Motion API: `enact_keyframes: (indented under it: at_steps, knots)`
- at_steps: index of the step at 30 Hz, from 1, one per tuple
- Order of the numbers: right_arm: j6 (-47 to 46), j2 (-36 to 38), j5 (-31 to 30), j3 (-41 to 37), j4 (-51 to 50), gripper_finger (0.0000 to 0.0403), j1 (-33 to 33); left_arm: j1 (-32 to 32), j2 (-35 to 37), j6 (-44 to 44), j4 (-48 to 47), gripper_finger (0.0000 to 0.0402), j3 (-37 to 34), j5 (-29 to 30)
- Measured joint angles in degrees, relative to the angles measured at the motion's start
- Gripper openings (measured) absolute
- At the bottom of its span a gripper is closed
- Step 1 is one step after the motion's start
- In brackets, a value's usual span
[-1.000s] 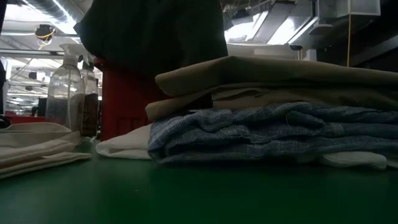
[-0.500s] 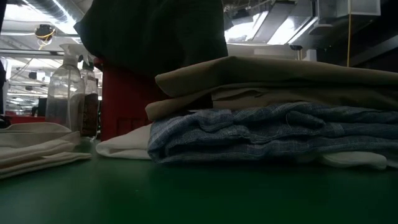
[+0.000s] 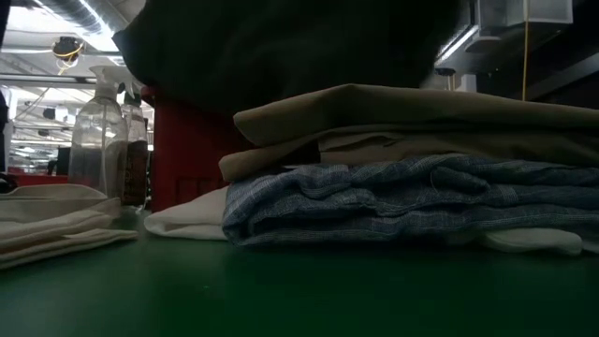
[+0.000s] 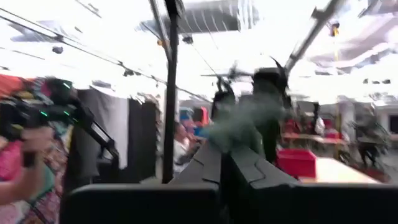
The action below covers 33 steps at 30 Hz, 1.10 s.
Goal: Fold Laundry from Bin
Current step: Fold the green polo shirt
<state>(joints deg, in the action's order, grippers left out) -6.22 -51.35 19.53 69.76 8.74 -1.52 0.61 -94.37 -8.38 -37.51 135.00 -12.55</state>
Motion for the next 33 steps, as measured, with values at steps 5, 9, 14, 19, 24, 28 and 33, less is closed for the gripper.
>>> enact_keyframes:
  at_steps: [5,9,14,19,24,28,33]
  knots:
    - [-3.2,3.5,3.1,0.0,0.2,0.0002,0.0,-0.7,-1.6,1.3,2.3,0.0,0.0,3.0]
    - [-6.0,4.5,5.0,0.0,0.7,0.0002,0.0,-2.2,-3.0,1.4,7.7,0.0,-0.1,3.0]
    - [-12.8,3.8,10.5,0.0,2.9,0.0001,0.1,-5.9,-2.8,1.0,13.4,0.0,0.0,3.9]
    - [-20.0,1.4,16.4,0.0,7.6,0.0001,0.1,-12.0,-2.8,1.0,16.0,0.0,0.0,6.0]
    - [-22.1,-0.4,17.1,0.0,11.0,0.0001,3.9,-18.2,-2.8,1.4,17.4,0.0,-0.1,13.5]
    - [-22.0,-2.5,17.1,1.7,10.9,0.0001,9.6,-21.8,-2.8,4.0,18.0,0.0,-0.1,19.1]
    - [-19.5,-5.7,16.3,6.1,9.3,0.0001,15.9,-24.4,-2.8,8.1,21.4,0.0,-0.1,22.7]
